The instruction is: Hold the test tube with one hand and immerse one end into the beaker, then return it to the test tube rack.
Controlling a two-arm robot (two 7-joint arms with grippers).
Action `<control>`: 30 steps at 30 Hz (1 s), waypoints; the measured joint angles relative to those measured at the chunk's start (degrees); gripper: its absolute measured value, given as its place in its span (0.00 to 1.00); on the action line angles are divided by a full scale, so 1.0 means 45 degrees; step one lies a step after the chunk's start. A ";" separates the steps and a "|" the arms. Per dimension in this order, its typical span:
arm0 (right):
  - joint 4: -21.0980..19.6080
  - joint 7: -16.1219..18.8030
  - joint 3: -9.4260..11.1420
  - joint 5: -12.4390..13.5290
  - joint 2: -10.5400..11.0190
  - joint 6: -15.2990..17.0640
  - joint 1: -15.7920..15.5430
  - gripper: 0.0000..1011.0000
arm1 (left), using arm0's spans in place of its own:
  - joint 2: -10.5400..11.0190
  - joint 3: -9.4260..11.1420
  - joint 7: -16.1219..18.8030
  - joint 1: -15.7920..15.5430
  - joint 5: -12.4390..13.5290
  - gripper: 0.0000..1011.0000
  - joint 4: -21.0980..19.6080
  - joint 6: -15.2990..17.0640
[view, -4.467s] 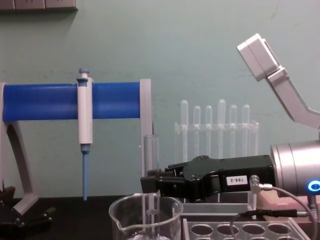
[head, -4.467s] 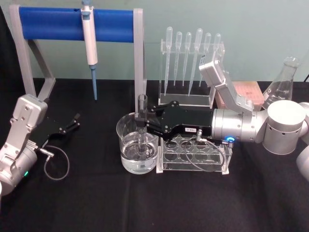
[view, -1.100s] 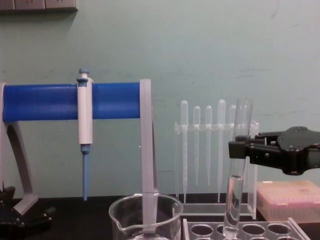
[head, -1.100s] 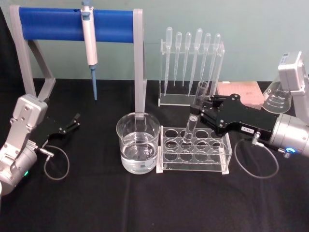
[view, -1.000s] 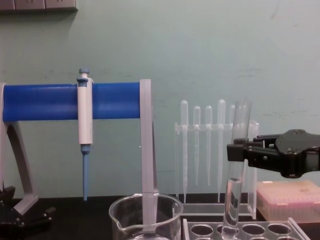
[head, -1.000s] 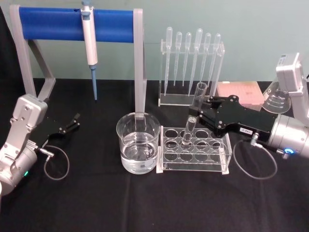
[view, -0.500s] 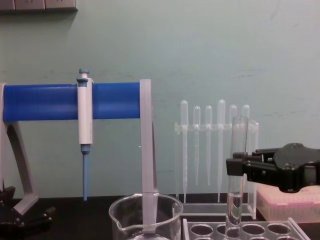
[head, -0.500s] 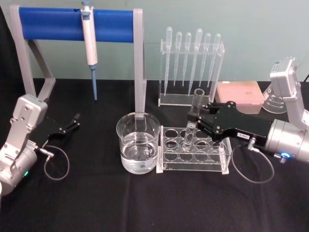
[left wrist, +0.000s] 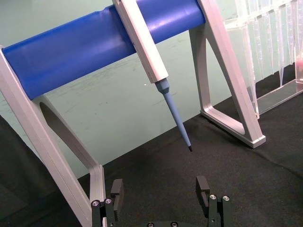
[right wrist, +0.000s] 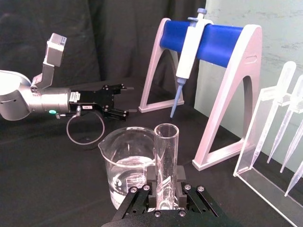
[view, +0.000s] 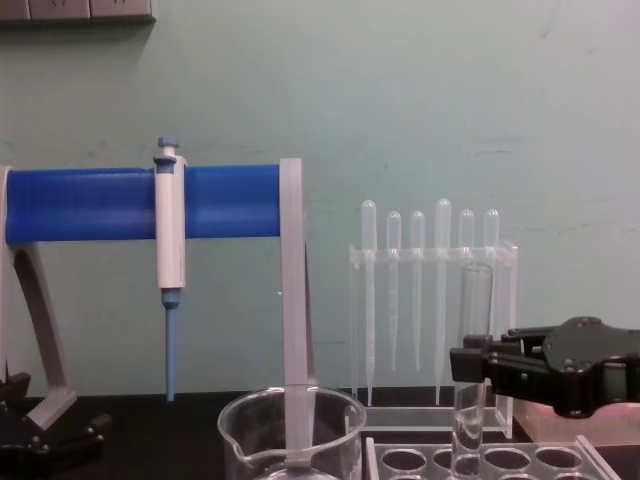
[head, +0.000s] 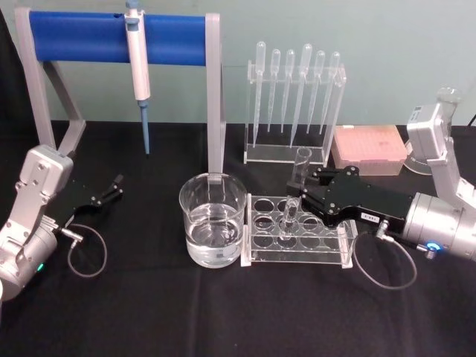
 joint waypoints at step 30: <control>0.0210 0.0029 -0.0060 -0.0109 -0.0106 -0.0063 -0.0026 0.38 | 0.0001 0.0000 0.0000 -0.0001 0.0000 0.99 0.0000 0.0000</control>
